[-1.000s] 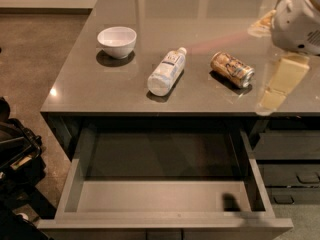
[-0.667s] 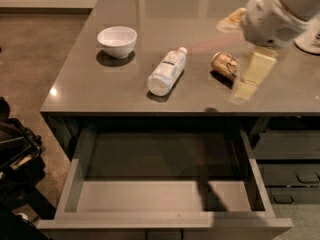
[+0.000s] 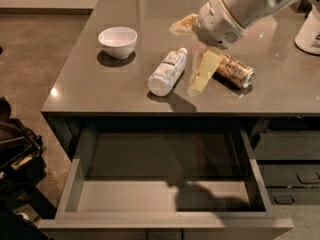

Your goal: Place blue plastic bottle into top drawer

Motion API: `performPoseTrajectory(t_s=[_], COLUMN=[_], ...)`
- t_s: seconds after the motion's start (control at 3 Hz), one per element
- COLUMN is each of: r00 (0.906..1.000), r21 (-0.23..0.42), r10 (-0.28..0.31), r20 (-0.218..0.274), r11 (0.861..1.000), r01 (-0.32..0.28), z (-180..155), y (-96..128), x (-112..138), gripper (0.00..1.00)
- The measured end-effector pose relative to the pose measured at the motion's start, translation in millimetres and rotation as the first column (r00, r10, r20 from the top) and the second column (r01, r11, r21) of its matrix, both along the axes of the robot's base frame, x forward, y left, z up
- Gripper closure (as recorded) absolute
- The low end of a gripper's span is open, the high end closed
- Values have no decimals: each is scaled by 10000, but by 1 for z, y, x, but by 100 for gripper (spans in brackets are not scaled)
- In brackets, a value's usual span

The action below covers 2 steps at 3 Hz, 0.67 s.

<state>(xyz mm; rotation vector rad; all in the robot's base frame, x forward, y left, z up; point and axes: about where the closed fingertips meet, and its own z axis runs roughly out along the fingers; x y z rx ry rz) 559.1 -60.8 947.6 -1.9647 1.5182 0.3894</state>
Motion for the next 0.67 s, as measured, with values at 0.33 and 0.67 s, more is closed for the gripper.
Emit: performPoseTrajectory(t_s=[0.33,0.67], r00=[10000,9978], r21=[-8,-33], r10=[-1,657], r20=[2,57], r11=[10000,9978], r01=[1,-657], z=[0,-6], y=[0,7], x=[0,15], gripper=[0,0])
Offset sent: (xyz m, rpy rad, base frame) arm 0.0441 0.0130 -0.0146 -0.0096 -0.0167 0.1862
